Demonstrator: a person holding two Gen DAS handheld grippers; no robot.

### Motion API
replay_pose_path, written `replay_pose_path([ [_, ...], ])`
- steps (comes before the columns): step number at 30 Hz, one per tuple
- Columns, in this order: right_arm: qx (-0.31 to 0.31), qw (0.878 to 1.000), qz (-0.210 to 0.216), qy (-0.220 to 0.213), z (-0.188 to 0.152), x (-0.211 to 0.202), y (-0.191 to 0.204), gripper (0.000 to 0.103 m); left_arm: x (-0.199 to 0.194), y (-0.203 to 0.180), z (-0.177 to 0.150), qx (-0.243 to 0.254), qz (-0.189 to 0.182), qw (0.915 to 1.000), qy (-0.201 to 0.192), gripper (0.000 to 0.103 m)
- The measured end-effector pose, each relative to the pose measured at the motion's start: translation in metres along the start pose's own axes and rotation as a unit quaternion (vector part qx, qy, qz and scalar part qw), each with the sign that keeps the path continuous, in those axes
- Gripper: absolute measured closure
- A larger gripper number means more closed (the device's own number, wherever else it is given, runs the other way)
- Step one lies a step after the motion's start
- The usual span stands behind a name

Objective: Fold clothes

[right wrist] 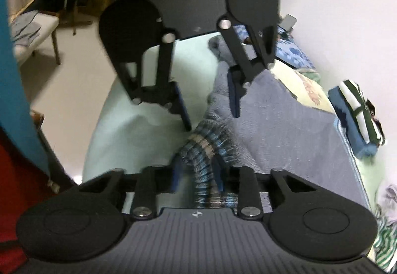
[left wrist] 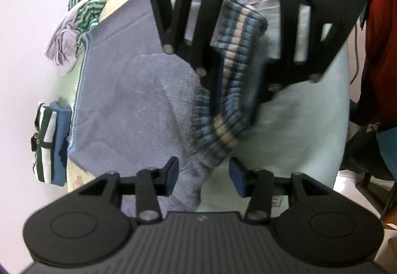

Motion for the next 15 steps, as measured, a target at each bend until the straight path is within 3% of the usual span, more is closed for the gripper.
replay_pose_path([
  [1, 0.028, 1.0, 0.01, -0.004, 0.002, -0.003, -0.008, 0.098, 0.0, 0.002, -0.001, -0.001, 0.003, 1.0, 0.002, 0.052],
  [4, 0.115, 0.991, 0.062, -0.023, 0.006, -0.022, -0.034, 0.098, -0.007, 0.009, -0.004, -0.016, 0.004, 0.9999, 0.0, 0.052],
  [9, 0.215, 0.962, 0.163, -0.033, 0.001, -0.033, -0.063, 0.097, -0.018, 0.001, 0.001, -0.014, -0.014, 0.9997, -0.012, 0.048],
  [11, 0.23, 0.957, 0.173, -0.016, -0.007, -0.015, -0.064, 0.097, -0.014, -0.005, 0.001, -0.008, -0.021, 0.9997, -0.006, 0.048],
  [15, 0.223, 0.96, 0.167, 0.004, -0.011, -0.001, -0.048, 0.094, -0.02, -0.004, -0.005, -0.002, -0.026, 0.9997, 0.0, 0.047],
])
Point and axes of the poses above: each gripper's, at about its wrist camera, not at the fingertips, and x roughly the way its jaws point, y to its left, z to its top, the point moved 2 cm from there along x, roughly the way its jaws point, and after that the axes turned 4 degrees about z, right-handed, at the moved point
